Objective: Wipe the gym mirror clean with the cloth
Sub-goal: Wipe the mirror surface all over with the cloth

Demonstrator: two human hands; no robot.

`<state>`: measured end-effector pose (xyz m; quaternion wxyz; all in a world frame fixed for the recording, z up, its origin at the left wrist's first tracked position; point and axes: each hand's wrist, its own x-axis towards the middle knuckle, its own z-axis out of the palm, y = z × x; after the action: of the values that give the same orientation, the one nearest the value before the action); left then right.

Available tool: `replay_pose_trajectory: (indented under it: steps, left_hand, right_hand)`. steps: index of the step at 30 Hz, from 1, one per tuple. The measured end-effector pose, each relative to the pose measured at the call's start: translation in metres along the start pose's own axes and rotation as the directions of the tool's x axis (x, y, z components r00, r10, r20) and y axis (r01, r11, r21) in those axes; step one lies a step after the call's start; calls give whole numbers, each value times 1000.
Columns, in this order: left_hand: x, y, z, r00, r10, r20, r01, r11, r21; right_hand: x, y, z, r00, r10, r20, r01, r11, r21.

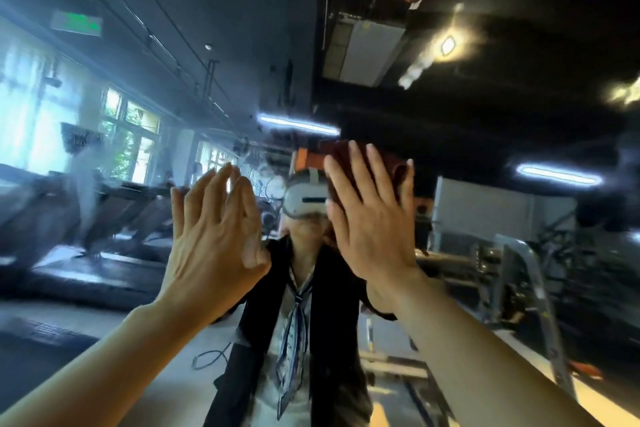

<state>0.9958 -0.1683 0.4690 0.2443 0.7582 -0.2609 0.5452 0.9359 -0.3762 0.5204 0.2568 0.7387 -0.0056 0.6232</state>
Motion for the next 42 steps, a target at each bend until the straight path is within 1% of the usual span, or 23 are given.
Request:
replay_pose_trajectory:
  steps: [1,3,4,5,7,8,9,11,15,18,21,23,25,26,27,28,30,31,33,35,37,39,42]
  left_hand:
    - [-4,0,-1,1000,13,-12,-13,1000,11]
    - [-9,0,-3,999,17,-30,-17,1000,12]
    - [-11,0,-3,1000,10,-30,-10,1000,6]
    - [-12,2,-3,1000,0,-19,0,1000,0]
    - [-15,9,1,1000,-24,19,24,1000,-10]
    - [-15,14,4,999,-27,38,27,1000,-10]
    - [-16,21,8,998,-19,59,20,1000,-8]
    - [-17,36,15,996,14,93,-14,1000,-6]
    - [-23,66,27,991,54,127,-53,999,-7]
    - [-30,88,31,994,60,94,-54,997,-60]
    - [-40,102,35,995,70,65,-65,995,-74]
    - [-49,108,38,996,73,56,-68,995,-76]
    - [-59,114,43,997,61,57,-56,995,-81]
    - [-63,117,45,997,50,57,-45,995,-88]
    - [-67,119,47,998,36,53,-30,995,-97]
    - [-71,121,48,999,13,48,-8,994,-110]
    - [-80,123,50,998,-52,35,57,989,-137]
    - [-87,124,51,996,-84,30,87,986,-143]
    - [-101,125,55,993,-109,35,113,983,-143]
    - [-112,129,58,992,-112,60,120,981,-150]
    - [-119,136,60,989,-122,81,134,979,-152]
    - [-124,144,61,988,-127,88,140,978,-154]
    - [-129,155,63,986,-132,99,145,980,-138]
  right_hand:
    - [-4,8,-1,994,107,-18,-107,994,0]
    - [-6,-3,-1,955,294,-39,-293,956,21]
    - [-6,-17,0,948,318,-31,-317,948,35]
    - [-6,-32,1,962,271,-8,-271,961,52]
    - [-13,-53,5,998,35,51,-39,997,71]
    - [-17,-51,5,994,-75,77,70,995,71]
    - [-19,-42,5,987,-139,86,133,989,68]
    - [-25,-15,2,987,-142,74,139,989,48]
    - [-49,48,-7,996,66,60,-68,997,35]
    - [-83,98,-12,971,230,61,-231,973,5]
    - [-122,130,-17,939,336,74,-337,941,10]
    - [-133,130,-16,911,406,68,-410,911,48]
    - [-126,112,-13,867,498,28,-498,861,105]
    - [-118,96,-11,859,511,18,-509,851,131]
    - [-112,79,-10,880,474,26,-472,868,154]
    - [-108,60,-9,923,382,52,-385,906,178]
    - [-113,27,-4,987,119,112,-141,966,215]
    - [-119,18,-2,992,4,128,-33,974,222]
    - [-132,21,-1,982,-145,120,118,970,211]
    - [-148,44,-1,978,-185,99,165,970,179]
    - [-168,81,-5,991,-101,93,87,986,143]
    - [-190,118,-10,994,64,84,-73,991,114]
    - [-208,131,-12,949,310,49,-314,939,138]
